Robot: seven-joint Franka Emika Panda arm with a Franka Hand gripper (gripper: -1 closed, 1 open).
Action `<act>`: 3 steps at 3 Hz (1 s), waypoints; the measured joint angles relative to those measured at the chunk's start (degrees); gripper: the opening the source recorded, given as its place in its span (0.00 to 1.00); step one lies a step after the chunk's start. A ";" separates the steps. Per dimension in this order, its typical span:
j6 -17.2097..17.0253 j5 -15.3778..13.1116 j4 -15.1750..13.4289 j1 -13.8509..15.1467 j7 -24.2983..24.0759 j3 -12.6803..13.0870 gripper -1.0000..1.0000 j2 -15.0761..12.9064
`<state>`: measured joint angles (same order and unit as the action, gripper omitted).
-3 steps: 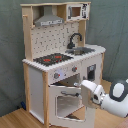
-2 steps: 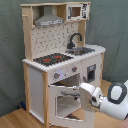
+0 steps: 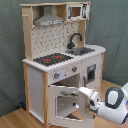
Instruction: Play with the kitchen
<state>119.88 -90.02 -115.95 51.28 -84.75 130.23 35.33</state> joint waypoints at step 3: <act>1.63 11.36 -5.41 1.82 -11.12 0.46 1.00 0.40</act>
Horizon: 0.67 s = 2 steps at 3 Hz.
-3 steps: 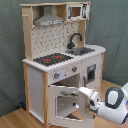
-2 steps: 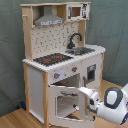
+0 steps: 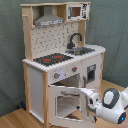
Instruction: Play with the kitchen
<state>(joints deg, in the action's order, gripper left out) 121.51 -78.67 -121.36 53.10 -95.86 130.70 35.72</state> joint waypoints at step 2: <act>-1.33 2.40 -8.72 2.44 -0.09 -5.90 1.00 -0.94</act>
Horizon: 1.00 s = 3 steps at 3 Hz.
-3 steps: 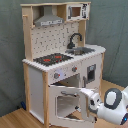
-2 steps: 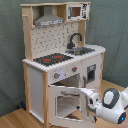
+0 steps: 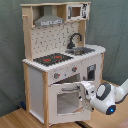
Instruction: Play with the kitchen
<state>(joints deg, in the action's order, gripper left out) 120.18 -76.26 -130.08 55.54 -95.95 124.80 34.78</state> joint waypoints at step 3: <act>0.83 -0.51 -0.65 6.93 13.60 -3.94 1.00 0.27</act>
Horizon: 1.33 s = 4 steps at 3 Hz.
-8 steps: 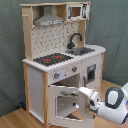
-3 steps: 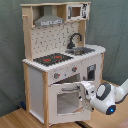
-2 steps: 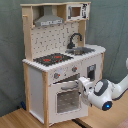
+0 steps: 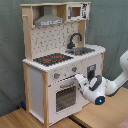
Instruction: Play with the kitchen
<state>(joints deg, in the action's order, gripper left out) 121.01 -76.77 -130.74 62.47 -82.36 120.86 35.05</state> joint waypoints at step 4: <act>-4.97 -0.25 3.60 -2.51 13.74 0.85 1.00 -6.81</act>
<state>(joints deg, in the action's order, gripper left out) 116.04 -77.02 -127.14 59.96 -68.62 121.71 28.25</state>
